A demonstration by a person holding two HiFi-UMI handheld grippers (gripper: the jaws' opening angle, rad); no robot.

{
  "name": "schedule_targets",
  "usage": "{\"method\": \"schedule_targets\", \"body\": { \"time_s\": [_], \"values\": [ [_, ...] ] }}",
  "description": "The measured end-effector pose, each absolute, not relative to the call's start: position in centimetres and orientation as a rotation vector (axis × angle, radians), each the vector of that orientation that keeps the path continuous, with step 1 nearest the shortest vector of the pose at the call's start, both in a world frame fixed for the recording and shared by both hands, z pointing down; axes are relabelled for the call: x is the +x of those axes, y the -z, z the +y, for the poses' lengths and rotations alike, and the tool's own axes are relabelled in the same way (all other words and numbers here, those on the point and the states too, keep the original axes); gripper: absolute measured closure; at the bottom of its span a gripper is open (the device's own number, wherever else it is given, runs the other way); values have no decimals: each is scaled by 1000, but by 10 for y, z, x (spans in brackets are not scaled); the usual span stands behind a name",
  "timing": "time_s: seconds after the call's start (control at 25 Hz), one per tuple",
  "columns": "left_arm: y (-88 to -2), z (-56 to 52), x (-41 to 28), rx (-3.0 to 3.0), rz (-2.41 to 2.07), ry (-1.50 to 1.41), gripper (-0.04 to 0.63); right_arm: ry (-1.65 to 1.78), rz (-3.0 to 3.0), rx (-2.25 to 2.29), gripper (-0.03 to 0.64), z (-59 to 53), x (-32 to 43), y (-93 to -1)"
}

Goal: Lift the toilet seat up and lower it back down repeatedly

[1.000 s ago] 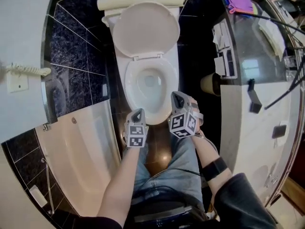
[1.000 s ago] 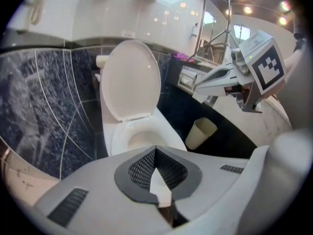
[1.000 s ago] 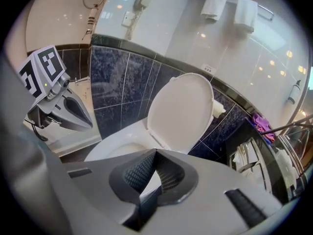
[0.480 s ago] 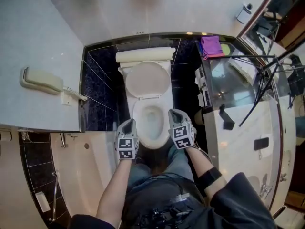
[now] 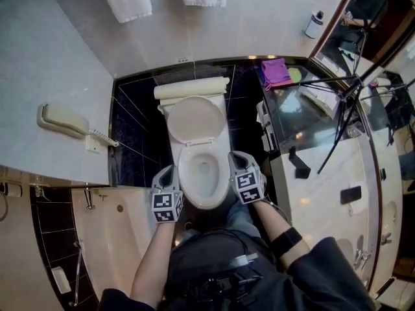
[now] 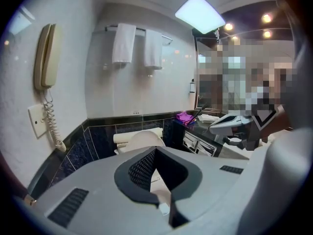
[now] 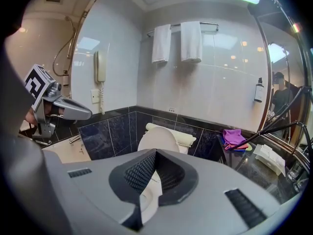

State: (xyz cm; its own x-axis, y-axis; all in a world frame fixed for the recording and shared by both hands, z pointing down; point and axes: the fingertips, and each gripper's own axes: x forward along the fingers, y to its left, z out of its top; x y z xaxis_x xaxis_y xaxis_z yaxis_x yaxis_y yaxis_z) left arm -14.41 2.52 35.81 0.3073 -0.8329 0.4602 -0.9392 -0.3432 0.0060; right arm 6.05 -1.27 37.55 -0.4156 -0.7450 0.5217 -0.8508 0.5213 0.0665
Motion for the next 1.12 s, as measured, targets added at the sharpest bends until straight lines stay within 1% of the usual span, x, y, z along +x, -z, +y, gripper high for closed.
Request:
{"method": "schedule_targets", "body": {
  "time_s": [0.52, 0.68, 0.76, 0.84, 0.96, 1.08, 1.12],
  "values": [
    [-348, 15, -140, 2356, -1622, -598, 600, -276, -2249, 1319, 597, -27, 68, -377],
    [-353, 12, -139, 2373, -1615, -592, 599, -312, -2226, 1333, 592, -28, 75, -392],
    [-359, 11, -138, 2386, -1604, -594, 598, -365, -2210, 1349, 563, -28, 82, -408],
    [-367, 11, -136, 2396, -1594, -606, 598, -442, -2188, 1358, 509, -24, 89, -429],
    [-388, 13, -138, 2398, -1567, -638, 598, -544, -2134, 1356, 455, -8, 99, -472],
    [-418, 10, -142, 2373, -1553, -656, 598, -613, -2074, 1333, 428, 6, 105, -524],
    [-428, 7, -143, 2368, -1555, -658, 598, -632, -2056, 1325, 428, 10, 107, -542]
  ]
}}
